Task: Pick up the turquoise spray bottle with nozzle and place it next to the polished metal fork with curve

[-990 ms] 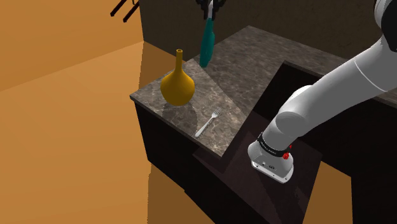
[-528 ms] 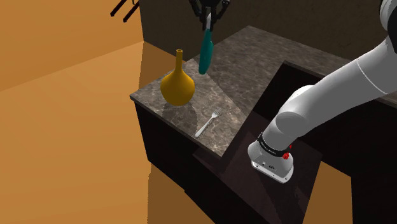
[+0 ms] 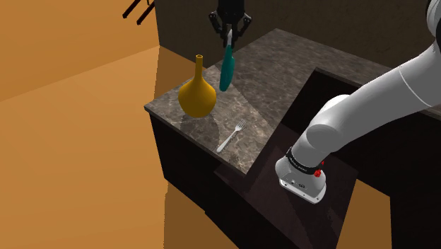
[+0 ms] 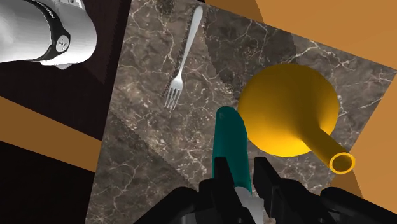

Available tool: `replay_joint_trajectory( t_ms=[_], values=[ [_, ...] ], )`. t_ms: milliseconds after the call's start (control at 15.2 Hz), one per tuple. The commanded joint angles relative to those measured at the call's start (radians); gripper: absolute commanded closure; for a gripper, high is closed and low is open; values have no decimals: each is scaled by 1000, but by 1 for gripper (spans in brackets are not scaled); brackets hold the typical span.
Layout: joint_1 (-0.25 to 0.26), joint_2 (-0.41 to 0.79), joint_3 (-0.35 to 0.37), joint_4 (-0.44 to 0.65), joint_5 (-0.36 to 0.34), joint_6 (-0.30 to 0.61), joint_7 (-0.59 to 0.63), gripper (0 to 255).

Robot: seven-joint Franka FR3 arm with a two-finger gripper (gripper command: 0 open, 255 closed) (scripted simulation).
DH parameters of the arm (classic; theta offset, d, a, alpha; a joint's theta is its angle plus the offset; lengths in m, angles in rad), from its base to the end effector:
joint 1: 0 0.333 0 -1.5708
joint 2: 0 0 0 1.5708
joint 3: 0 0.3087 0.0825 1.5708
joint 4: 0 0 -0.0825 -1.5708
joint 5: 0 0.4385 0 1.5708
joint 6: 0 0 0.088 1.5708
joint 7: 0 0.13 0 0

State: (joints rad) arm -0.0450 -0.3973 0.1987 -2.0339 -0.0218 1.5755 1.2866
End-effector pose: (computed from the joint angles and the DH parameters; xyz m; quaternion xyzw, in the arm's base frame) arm 0.4745 0.0812 0.5641 0.8378 -0.5428 0.0063 0.0594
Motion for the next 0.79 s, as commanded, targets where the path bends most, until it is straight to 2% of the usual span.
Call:
replay_joint_trajectory(
  t_ms=[0,726],
  values=[
    [2,-5,2,-31,2,27,3,255],
    [5,-12,6,-185,5,173,13,255]
  ],
)
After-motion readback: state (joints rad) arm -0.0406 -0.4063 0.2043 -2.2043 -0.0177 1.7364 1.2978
